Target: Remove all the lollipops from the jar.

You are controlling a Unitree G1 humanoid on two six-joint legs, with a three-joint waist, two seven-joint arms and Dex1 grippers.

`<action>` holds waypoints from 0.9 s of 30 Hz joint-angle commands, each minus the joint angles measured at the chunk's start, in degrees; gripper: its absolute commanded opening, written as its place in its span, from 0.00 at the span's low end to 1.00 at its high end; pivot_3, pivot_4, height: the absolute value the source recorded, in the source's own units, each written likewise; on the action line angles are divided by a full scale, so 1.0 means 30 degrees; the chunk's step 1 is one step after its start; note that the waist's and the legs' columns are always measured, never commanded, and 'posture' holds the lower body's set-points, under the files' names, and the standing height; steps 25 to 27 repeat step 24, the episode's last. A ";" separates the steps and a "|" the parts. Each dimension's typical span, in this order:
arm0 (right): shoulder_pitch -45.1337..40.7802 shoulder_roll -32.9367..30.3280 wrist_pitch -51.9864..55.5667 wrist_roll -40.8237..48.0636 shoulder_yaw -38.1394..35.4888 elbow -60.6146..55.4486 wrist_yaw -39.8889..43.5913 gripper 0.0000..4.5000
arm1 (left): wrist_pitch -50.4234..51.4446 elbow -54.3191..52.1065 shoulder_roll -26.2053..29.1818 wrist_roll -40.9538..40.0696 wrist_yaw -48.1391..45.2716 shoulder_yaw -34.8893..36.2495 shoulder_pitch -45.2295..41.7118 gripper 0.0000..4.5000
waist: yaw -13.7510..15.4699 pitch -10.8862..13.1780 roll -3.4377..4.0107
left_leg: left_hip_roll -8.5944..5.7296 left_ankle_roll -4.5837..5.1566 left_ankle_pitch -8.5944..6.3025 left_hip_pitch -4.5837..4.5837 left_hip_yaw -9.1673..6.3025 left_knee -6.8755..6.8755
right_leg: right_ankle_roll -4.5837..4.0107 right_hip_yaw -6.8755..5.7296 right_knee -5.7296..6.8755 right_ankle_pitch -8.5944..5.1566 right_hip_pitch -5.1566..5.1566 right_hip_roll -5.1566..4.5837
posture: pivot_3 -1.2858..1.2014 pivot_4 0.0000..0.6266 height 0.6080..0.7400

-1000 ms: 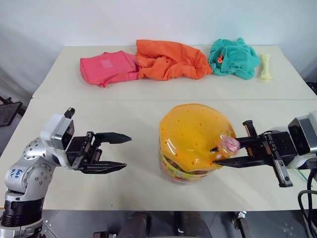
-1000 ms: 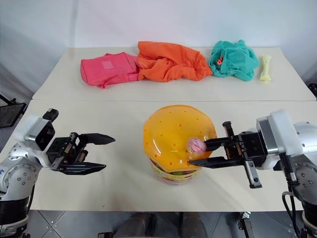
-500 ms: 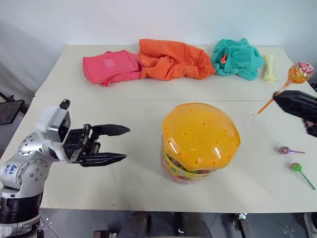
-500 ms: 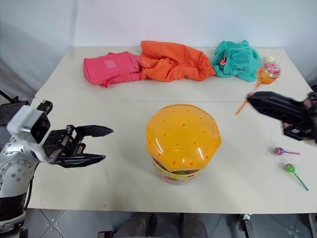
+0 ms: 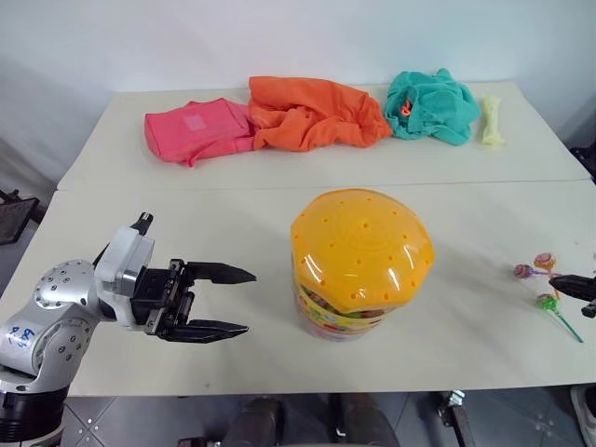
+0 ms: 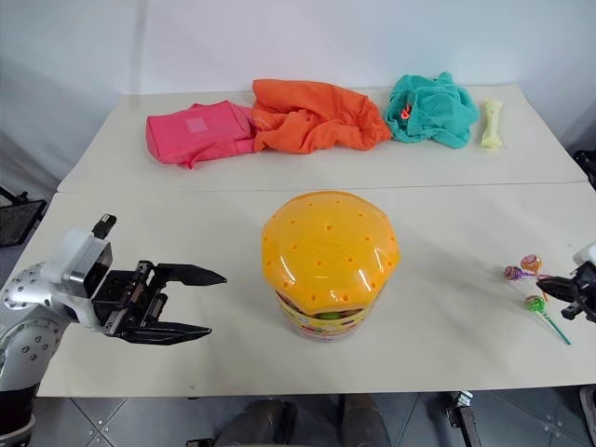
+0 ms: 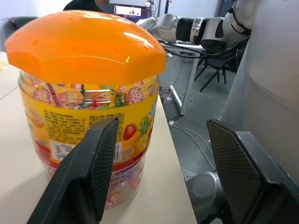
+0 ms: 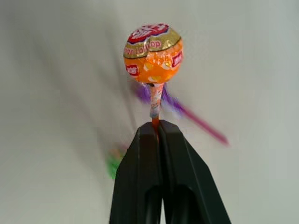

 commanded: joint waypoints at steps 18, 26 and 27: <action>0.1008 0.4334 -0.2920 0.7636 -0.4828 -1.0959 0.7042 0.99 | -0.3574 0.3793 -0.1002 0.4552 0.4919 0.2451 0.1952 0.71 | 0.0267 0.0001 0.0001 | 0.0040 -0.0016 -0.0039 0.0028 -0.0023 -0.0035 | 0.0005 -0.0007 0.0013 0.0008 0.0006 0.0037 | 0.52 0.24 1.00; 0.1500 0.6338 -0.4854 0.6706 -0.3572 -1.2845 0.6319 0.99 | -0.5103 0.4463 -0.2274 0.6000 0.6992 0.2644 0.2146 0.71 | 0.0468 0.0001 -0.0032 | 0.0000 0.0000 -0.0049 0.0016 -0.0059 -0.0023 | 0.0027 -0.0023 -0.0009 0.0020 0.0019 0.0001 | 0.52 0.24 1.00; 0.1500 0.6338 -0.4854 0.6706 -0.3572 -1.2845 0.6319 0.99 | -0.5103 0.4463 -0.2274 0.6000 0.6992 0.2644 0.2146 0.71 | 0.0468 0.0001 -0.0032 | 0.0000 0.0000 -0.0049 0.0016 -0.0059 -0.0023 | 0.0027 -0.0023 -0.0009 0.0020 0.0019 0.0001 | 0.52 0.24 1.00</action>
